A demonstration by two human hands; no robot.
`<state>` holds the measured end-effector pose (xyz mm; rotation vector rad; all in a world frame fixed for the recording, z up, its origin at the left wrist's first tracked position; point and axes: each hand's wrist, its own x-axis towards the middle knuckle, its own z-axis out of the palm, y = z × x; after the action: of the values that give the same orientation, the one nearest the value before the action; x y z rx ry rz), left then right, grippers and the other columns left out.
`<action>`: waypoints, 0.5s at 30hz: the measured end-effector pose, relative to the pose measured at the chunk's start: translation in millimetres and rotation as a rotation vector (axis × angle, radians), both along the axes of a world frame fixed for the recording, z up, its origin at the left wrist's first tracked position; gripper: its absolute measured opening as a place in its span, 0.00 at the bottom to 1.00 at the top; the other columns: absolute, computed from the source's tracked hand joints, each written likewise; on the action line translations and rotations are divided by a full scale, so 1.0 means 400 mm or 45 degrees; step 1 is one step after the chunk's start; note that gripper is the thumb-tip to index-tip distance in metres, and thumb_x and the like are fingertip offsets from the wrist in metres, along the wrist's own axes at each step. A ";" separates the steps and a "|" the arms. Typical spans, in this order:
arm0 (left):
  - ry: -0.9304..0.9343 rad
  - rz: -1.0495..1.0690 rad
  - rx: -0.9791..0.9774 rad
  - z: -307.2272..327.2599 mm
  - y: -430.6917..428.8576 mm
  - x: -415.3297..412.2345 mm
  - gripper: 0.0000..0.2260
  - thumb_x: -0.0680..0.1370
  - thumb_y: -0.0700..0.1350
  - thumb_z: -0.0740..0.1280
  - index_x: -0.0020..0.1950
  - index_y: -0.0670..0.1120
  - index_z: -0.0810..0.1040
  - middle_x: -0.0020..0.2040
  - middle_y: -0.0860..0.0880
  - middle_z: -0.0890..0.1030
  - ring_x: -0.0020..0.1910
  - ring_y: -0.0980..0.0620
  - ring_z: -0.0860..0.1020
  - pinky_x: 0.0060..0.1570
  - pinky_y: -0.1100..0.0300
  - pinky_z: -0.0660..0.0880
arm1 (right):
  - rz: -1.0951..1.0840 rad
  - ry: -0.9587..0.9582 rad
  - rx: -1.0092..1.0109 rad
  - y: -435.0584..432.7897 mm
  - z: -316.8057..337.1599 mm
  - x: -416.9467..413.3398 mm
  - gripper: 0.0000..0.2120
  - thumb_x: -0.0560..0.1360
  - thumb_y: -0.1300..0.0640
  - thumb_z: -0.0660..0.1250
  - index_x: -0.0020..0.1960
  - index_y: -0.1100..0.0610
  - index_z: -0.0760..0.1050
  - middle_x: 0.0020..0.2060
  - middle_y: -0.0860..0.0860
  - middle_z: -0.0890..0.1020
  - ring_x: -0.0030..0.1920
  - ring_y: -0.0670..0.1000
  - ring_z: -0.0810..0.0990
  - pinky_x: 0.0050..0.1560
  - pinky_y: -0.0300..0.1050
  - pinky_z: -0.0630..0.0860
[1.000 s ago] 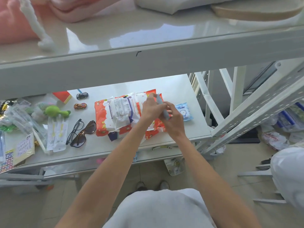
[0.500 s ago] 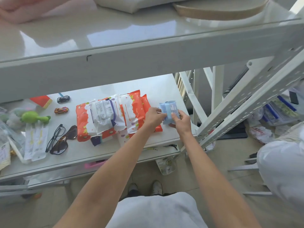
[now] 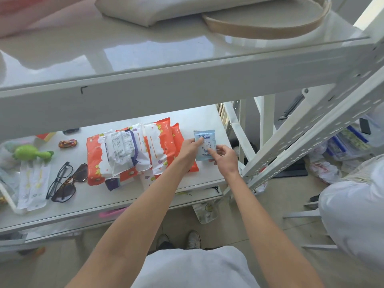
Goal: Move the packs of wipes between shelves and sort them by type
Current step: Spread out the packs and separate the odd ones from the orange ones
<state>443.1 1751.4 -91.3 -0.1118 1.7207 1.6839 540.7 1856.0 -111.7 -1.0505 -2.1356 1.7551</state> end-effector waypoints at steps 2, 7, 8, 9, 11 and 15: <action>0.119 0.037 -0.098 0.000 0.002 -0.012 0.14 0.82 0.39 0.67 0.66 0.35 0.77 0.60 0.37 0.83 0.60 0.38 0.82 0.60 0.45 0.80 | -0.041 0.000 -0.020 0.006 -0.009 -0.003 0.15 0.77 0.52 0.76 0.58 0.60 0.81 0.49 0.57 0.87 0.42 0.54 0.88 0.37 0.40 0.81; 0.438 -0.093 -0.261 0.011 0.005 -0.008 0.26 0.80 0.32 0.64 0.78 0.40 0.66 0.72 0.40 0.75 0.71 0.43 0.75 0.62 0.53 0.78 | -0.106 -0.042 0.047 0.016 -0.021 -0.028 0.12 0.78 0.54 0.75 0.58 0.59 0.81 0.50 0.56 0.86 0.46 0.55 0.87 0.37 0.38 0.83; 0.563 -0.196 -0.367 0.001 0.004 0.006 0.27 0.82 0.32 0.63 0.80 0.41 0.62 0.76 0.40 0.71 0.74 0.43 0.71 0.67 0.53 0.74 | -0.119 -0.075 0.119 0.016 -0.023 -0.037 0.13 0.78 0.53 0.74 0.59 0.59 0.81 0.50 0.56 0.86 0.47 0.55 0.87 0.38 0.39 0.83; 0.681 -0.326 -0.485 -0.014 0.005 0.020 0.28 0.83 0.34 0.60 0.82 0.40 0.58 0.80 0.40 0.64 0.77 0.43 0.66 0.72 0.52 0.69 | -0.114 -0.115 0.196 0.015 -0.031 -0.047 0.13 0.78 0.53 0.74 0.59 0.59 0.82 0.50 0.56 0.86 0.48 0.55 0.86 0.41 0.42 0.82; 0.814 -0.658 -0.670 -0.048 0.005 0.042 0.29 0.85 0.37 0.57 0.83 0.38 0.48 0.84 0.39 0.46 0.82 0.41 0.55 0.78 0.51 0.59 | -0.067 -0.215 0.333 0.002 -0.047 -0.062 0.13 0.79 0.51 0.72 0.58 0.59 0.83 0.51 0.57 0.86 0.50 0.57 0.83 0.49 0.46 0.78; 0.881 -0.799 -0.743 -0.015 0.008 0.039 0.27 0.84 0.36 0.58 0.82 0.34 0.51 0.84 0.37 0.46 0.80 0.38 0.59 0.75 0.52 0.63 | -0.024 -0.408 0.459 -0.018 -0.039 -0.061 0.20 0.81 0.44 0.67 0.65 0.57 0.80 0.59 0.62 0.79 0.56 0.62 0.79 0.56 0.50 0.75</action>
<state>458.9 1754.6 -97.2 0.7478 2.3720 0.7519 516.2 1848.6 -127.2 -1.3066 -2.4911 1.1874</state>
